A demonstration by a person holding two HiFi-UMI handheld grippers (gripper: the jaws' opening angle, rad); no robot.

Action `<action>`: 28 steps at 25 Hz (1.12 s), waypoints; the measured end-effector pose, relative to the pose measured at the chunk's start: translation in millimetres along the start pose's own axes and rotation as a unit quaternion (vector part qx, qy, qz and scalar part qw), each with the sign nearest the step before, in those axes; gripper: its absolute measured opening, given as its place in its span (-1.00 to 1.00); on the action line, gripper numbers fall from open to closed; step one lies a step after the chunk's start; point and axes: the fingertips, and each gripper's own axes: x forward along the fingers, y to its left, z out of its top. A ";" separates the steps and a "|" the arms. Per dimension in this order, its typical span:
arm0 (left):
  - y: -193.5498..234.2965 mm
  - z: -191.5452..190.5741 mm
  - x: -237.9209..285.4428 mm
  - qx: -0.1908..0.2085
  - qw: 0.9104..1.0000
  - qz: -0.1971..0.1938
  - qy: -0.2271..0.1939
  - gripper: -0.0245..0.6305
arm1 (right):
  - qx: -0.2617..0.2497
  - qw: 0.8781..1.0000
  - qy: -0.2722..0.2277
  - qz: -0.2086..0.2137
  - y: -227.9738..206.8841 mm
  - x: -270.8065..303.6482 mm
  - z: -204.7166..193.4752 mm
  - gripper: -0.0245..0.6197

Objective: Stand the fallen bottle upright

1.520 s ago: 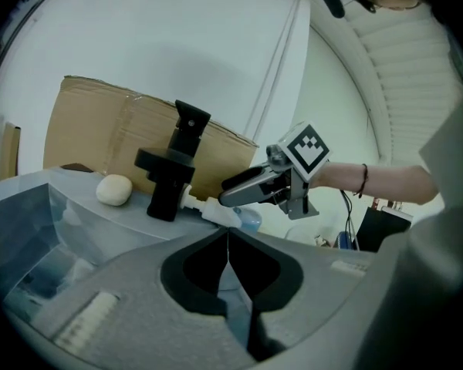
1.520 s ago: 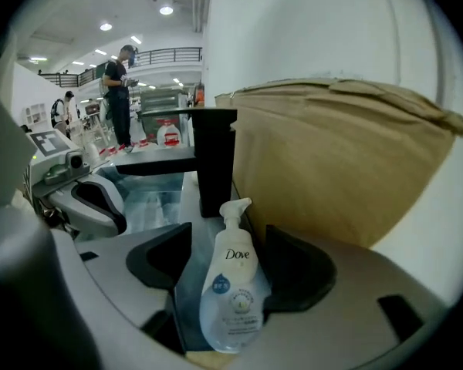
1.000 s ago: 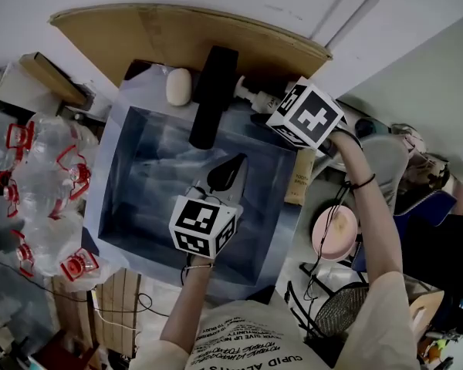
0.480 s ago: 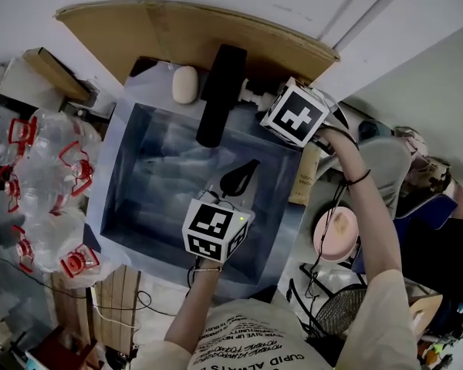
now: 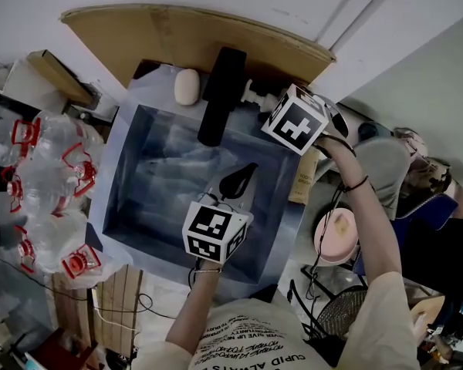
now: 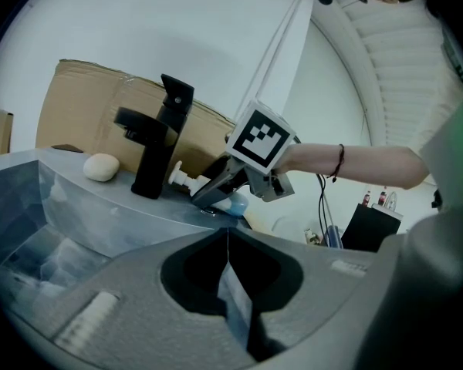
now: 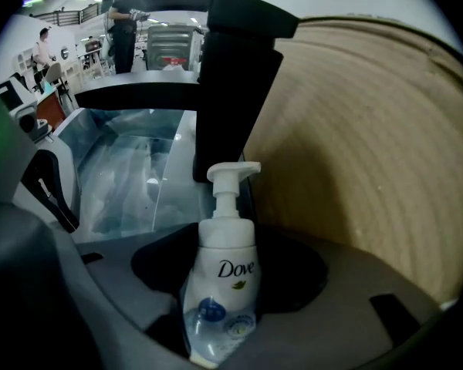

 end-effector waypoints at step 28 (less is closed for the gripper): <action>-33.7 4.2 -15.2 0.015 1.000 -0.013 -0.013 -0.85 | 0.129 0.969 -0.194 -0.077 -10.6 -96.6 17.4 -0.18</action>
